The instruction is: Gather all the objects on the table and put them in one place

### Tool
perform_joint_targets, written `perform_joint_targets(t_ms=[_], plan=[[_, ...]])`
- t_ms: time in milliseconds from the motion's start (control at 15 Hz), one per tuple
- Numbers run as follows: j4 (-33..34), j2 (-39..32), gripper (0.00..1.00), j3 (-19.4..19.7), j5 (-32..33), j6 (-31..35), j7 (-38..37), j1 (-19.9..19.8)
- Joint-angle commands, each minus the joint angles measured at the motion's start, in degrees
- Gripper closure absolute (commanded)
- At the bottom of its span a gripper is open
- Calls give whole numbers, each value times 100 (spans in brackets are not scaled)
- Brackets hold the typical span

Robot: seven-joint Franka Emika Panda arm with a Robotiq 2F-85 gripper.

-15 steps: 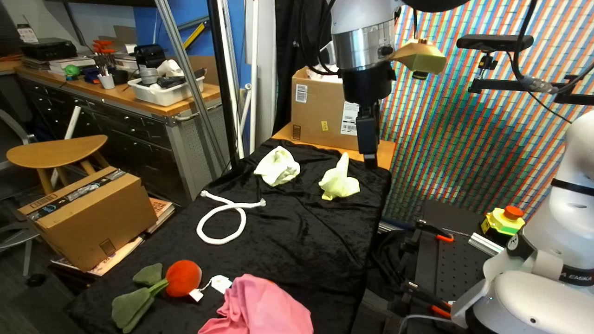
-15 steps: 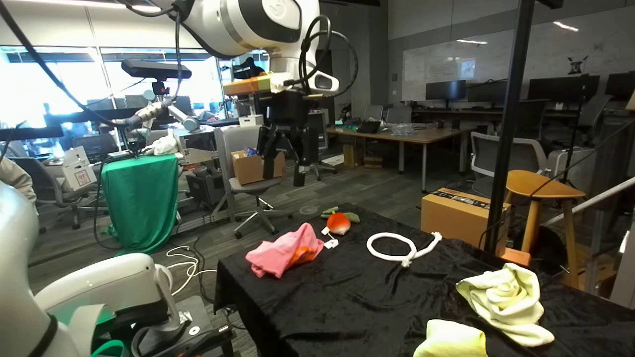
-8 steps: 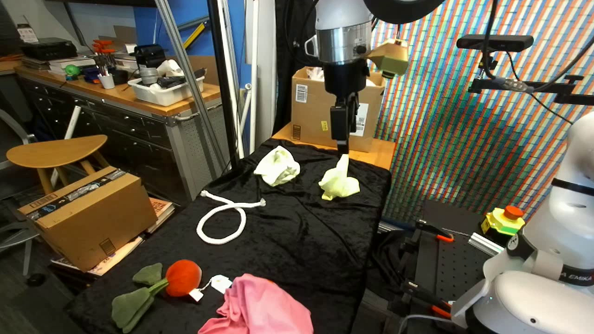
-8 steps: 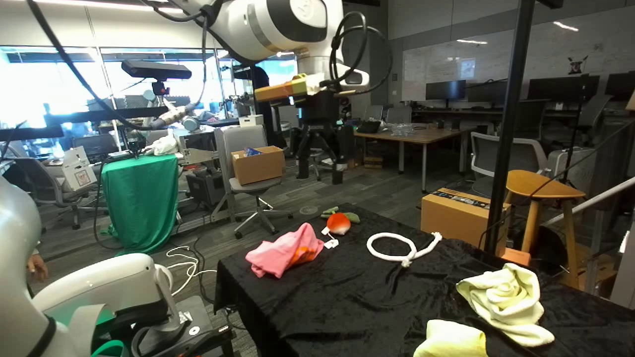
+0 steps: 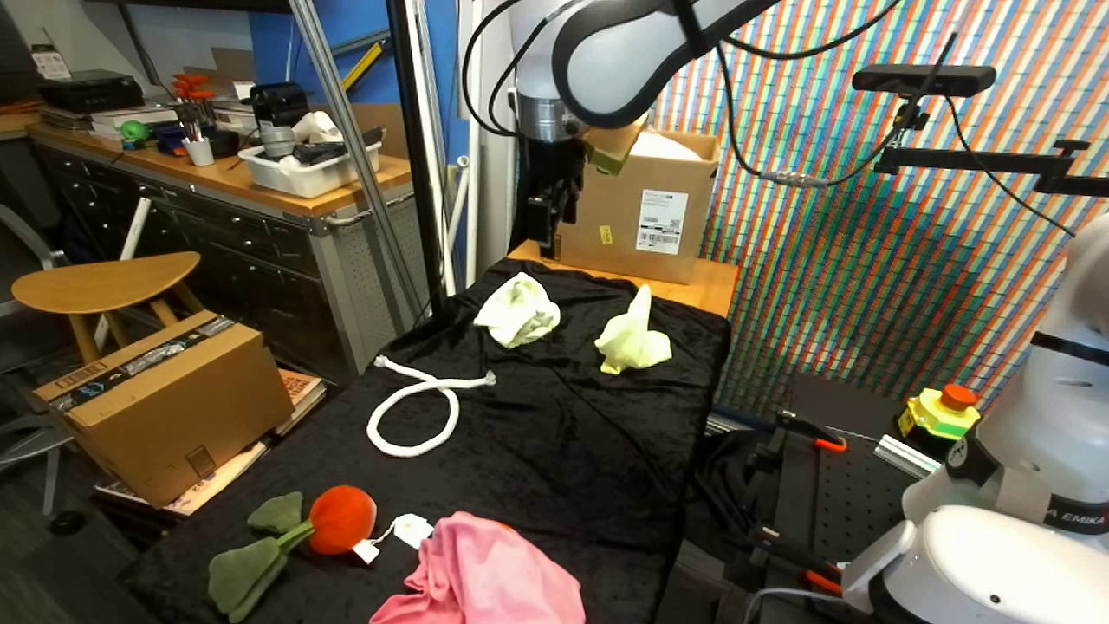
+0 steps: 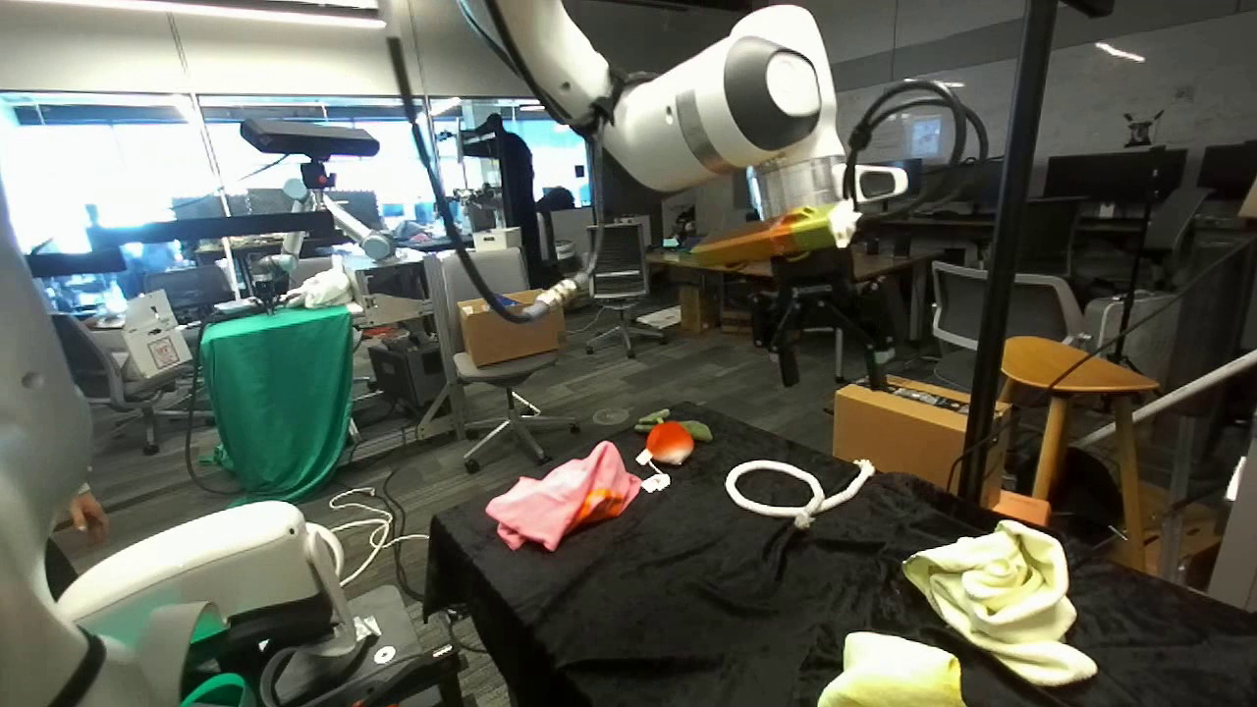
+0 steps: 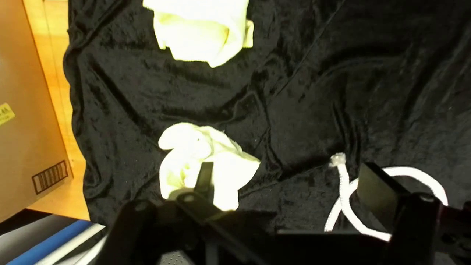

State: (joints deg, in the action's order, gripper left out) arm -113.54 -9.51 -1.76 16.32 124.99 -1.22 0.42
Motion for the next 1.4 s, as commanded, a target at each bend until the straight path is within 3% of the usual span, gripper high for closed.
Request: perform_joint_targets(t_ms=[0, 600, 1333], plan=[[1369, -1389, 0, 74, -49, 243, 145, -54], [4019, -3865, 0, 533, -860, -413, -224, -201], [6687, -5750, 0, 670, -1116, -2031, -579, -496]])
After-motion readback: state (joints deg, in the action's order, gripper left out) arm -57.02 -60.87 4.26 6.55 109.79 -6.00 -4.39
